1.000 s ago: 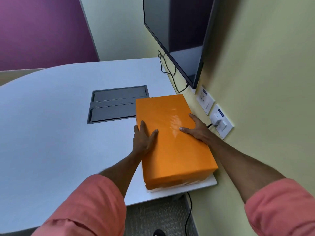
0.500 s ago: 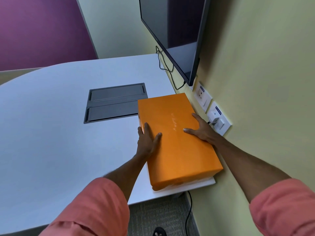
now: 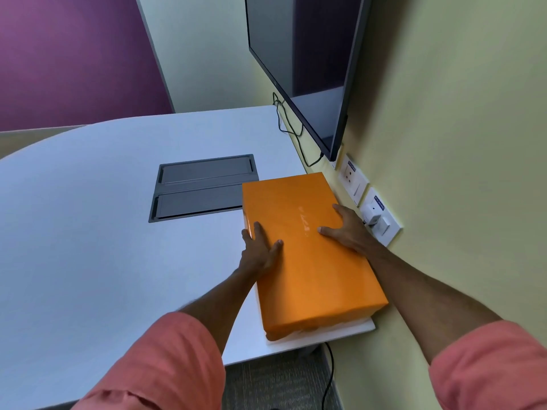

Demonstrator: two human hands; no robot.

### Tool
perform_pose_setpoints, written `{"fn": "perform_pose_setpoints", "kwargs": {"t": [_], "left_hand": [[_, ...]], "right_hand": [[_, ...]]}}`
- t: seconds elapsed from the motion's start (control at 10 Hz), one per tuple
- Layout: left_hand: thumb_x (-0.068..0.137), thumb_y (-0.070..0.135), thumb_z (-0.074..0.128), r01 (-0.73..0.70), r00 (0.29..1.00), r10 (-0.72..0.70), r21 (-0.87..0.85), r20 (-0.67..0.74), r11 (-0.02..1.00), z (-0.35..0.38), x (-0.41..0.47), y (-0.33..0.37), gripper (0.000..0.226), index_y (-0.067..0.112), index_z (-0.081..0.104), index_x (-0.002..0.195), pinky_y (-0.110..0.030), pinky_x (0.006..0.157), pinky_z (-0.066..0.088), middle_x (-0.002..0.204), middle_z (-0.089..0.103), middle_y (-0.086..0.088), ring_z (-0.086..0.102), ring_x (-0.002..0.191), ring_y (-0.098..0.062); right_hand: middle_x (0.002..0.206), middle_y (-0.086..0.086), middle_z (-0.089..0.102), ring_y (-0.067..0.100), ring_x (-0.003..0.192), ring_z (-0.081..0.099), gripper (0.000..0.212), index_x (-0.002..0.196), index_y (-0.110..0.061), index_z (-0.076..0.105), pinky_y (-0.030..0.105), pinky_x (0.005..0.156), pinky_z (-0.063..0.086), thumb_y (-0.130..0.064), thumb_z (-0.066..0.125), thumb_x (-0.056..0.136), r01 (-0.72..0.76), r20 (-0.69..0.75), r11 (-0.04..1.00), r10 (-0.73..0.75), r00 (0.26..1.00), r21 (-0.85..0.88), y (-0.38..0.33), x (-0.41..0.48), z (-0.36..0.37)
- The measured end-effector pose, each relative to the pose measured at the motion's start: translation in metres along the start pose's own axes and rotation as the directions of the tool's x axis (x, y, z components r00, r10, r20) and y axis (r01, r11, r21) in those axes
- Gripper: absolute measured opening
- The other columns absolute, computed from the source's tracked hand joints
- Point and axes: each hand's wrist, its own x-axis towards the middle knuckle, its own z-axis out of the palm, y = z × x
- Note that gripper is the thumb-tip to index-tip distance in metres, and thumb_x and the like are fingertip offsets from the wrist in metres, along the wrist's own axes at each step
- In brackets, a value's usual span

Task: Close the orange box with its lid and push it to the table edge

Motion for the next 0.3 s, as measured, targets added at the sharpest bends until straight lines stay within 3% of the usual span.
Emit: {"fn": "perform_pose_setpoints", "kwargs": {"t": [0.3], "left_hand": [[0.087,0.056,0.053,-0.058,0.994,0.071,0.144,-0.086,0.988,-0.032,0.004,-0.002,0.092,0.013,0.004,0.153,-0.058,0.113,0.025,0.162,-0.002,-0.016,0.010,0.147,-0.041]], "right_hand": [[0.154,0.013,0.031,0.030,0.142,0.029,0.077,0.145,-0.011,0.032,0.047,0.113,0.031,-0.050,0.060,0.085,0.093,-0.092,0.988,-0.105,0.990,-0.127,-0.043,0.004,0.002]]}}
